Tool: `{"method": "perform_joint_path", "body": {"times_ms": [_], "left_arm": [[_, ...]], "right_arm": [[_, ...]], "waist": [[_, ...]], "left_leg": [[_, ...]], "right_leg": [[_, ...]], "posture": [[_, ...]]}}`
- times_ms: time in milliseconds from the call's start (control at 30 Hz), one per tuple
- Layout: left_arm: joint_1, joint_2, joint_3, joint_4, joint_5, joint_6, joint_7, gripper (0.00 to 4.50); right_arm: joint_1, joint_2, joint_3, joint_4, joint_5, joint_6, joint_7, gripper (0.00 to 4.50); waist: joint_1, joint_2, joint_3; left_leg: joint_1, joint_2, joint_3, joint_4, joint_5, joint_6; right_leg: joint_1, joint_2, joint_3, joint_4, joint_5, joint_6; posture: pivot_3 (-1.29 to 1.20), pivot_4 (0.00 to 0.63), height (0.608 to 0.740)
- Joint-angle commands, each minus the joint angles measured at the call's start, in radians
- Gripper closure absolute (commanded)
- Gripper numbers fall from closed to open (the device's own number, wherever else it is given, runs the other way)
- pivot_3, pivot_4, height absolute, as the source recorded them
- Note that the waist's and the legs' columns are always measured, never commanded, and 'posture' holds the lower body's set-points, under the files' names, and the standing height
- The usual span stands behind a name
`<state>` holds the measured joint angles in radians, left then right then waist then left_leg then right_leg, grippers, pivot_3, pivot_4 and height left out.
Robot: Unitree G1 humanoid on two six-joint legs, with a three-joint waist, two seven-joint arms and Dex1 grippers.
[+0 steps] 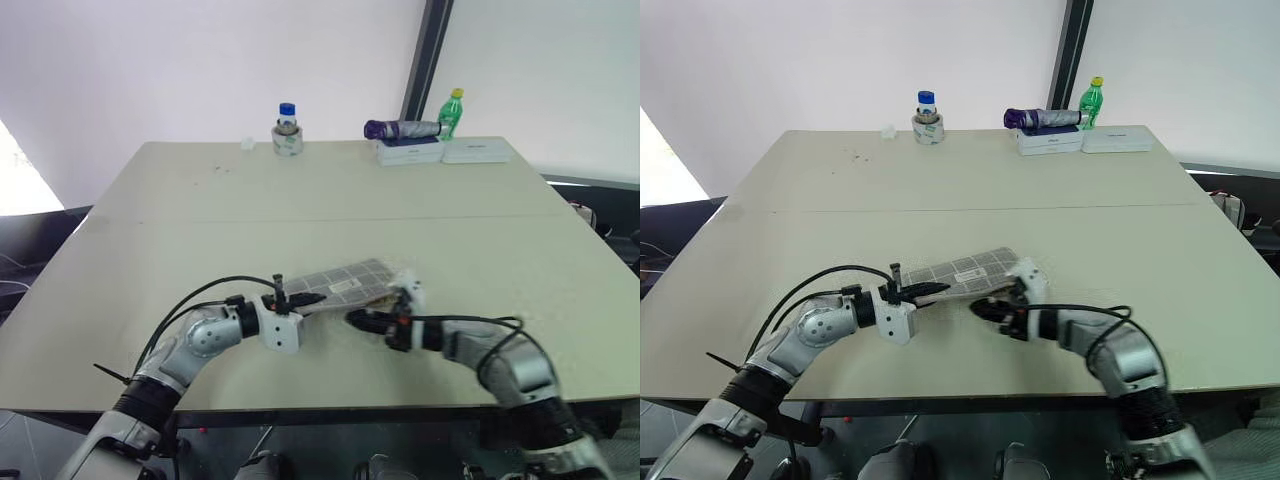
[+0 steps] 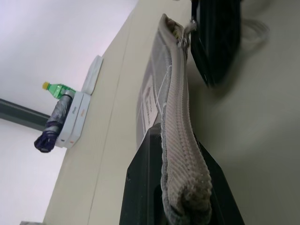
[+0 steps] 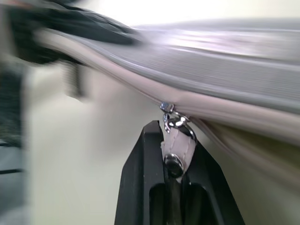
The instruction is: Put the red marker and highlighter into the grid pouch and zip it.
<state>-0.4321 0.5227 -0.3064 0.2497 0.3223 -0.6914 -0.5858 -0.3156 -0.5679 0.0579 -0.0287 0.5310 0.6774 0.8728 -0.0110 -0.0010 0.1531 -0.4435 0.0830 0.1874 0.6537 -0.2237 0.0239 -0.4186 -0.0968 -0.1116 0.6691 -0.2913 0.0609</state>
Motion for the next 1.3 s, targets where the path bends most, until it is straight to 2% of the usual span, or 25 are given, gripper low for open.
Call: {"method": "perform_joint_path", "body": {"times_ms": [33, 200, 300, 400, 500, 600, 633, 767, 1000, 1200, 1300], "left_arm": [[0.011, 0.037, 0.049, -0.006, -0.036, 0.002, 0.014, 4.5], [0.011, 0.055, 0.05, 0.024, -0.104, 0.024, -0.023, 4.5], [-0.001, 0.053, 0.048, 0.044, -0.15, 0.045, -0.059, 4.5], [-0.028, 0.049, 0.075, 0.084, -0.213, 0.085, -0.08, 3.45], [-0.046, 0.08, 0.089, 0.147, -0.191, 0.033, -0.079, 1.94], [-0.032, 0.068, 0.149, 0.136, -0.289, 0.087, -0.082, 0.32], [-0.03, 0.064, 0.159, 0.13, -0.305, 0.101, -0.084, 0.06], [0.1, 0.144, 0.272, 0.062, -0.409, 0.157, -0.117, 0.06], [0.383, 0.207, 0.455, -0.137, -0.577, 0.314, -0.134, 0.06], [0.568, 0.218, 0.687, -0.253, -0.78, 0.544, -0.128, 0.06], [0.602, 0.23, 0.766, -0.256, -0.813, 0.583, -0.152, 0.06]], "right_arm": [[0.0, -0.089, -0.089, 0.046, -0.016, -0.055, 0.056, 4.44], [-0.036, -0.188, -0.144, 0.179, -0.058, -0.123, 0.082, 4.44], [-0.051, -0.187, -0.143, 0.2, -0.056, -0.137, 0.093, 4.44], [-0.069, -0.154, -0.145, 0.189, -0.029, -0.145, 0.11, 3.51], [-0.064, -0.134, -0.131, 0.146, -0.041, -0.16, 0.111, 1.95], [-0.057, -0.131, -0.132, 0.124, -0.053, -0.184, 0.114, 0.31], [-0.055, -0.132, -0.132, 0.123, -0.055, -0.187, 0.114, 0.06], [-0.048, -0.206, -0.157, 0.171, -0.093, -0.224, 0.158, 0.06], [-0.041, -0.243, -0.224, 0.2, -0.075, -0.278, 0.201, 0.06], [0.027, -0.293, -0.241, 0.255, -0.122, -0.516, 0.353, 0.06], [0.003, -0.296, -0.249, 0.324, -0.134, -0.591, 0.382, 0.06]], "waist": [[-0.001, 0.0, 0.0], [-0.005, 0.0, 0.0], [-0.003, 0.0, 0.0], [0.0, 0.0, 0.0], [-0.002, 0.0, 0.0], [-0.002, 0.0, 0.0], [-0.002, 0.0, 0.0], [-0.007, 0.0, 0.0], [-0.006, 0.0, 0.0], [-0.001, 0.0, 0.0], [-0.003, 0.0, 0.0]], "left_leg": [[0.0, 0.0, 0.0, 0.0, 0.0, 0.0], [0.001, 0.0, 0.001, -0.001, 0.0, 0.0], [0.001, 0.0, 0.001, -0.001, 0.0, 0.0], [0.001, 0.0, 0.001, -0.001, 0.0, 0.0], [0.001, 0.0, 0.001, -0.001, 0.0, 0.0], [0.001, 0.001, 0.001, -0.001, 0.0, -0.001], [0.0, 0.001, 0.001, -0.001, 0.0, -0.001], [0.001, 0.001, 0.001, -0.001, 0.001, -0.002], [0.001, 0.001, 0.001, -0.002, 0.001, -0.001], [0.001, 0.001, 0.001, -0.002, 0.0, -0.001], [0.002, 0.001, 0.001, -0.002, 0.0, -0.001]], "right_leg": [[0.0, 0.0, 0.0, 0.0, 0.0, 0.0], [0.0, 0.001, 0.0, 0.0, 0.0, 0.0], [0.0, 0.001, 0.0, 0.0, 0.0, 0.0], [0.0, 0.001, 0.0, 0.0, 0.0, 0.0], [0.0, 0.001, 0.0, 0.0, 0.0, 0.0], [0.0, 0.0, 0.0, 0.0, 0.0, 0.0], [0.0, 0.0, 0.0, 0.0, 0.0, 0.0], [-0.001, 0.0, 0.0, 0.0, 0.0, 0.0], [-0.001, 0.0, 0.001, 0.0, 0.0, 0.0], [0.0, -0.001, 0.0, -0.002, 0.0, 0.0], [0.0, 0.0, 0.0, -0.002, 0.0, 0.0]], "posture": [[0.0, 0.15, 0.74], [0.0, 0.15, 0.74], [0.0, 0.15, 0.74], [0.0, 0.15, 0.74], [0.0, 0.15, 0.74], [0.0, 0.15, 0.74], [0.0, 0.15, 0.74], [0.0, 0.15, 0.74], [0.0, 0.15, 0.74], [0.0, 0.15, 0.74], [0.0, 0.15, 0.74]]}}
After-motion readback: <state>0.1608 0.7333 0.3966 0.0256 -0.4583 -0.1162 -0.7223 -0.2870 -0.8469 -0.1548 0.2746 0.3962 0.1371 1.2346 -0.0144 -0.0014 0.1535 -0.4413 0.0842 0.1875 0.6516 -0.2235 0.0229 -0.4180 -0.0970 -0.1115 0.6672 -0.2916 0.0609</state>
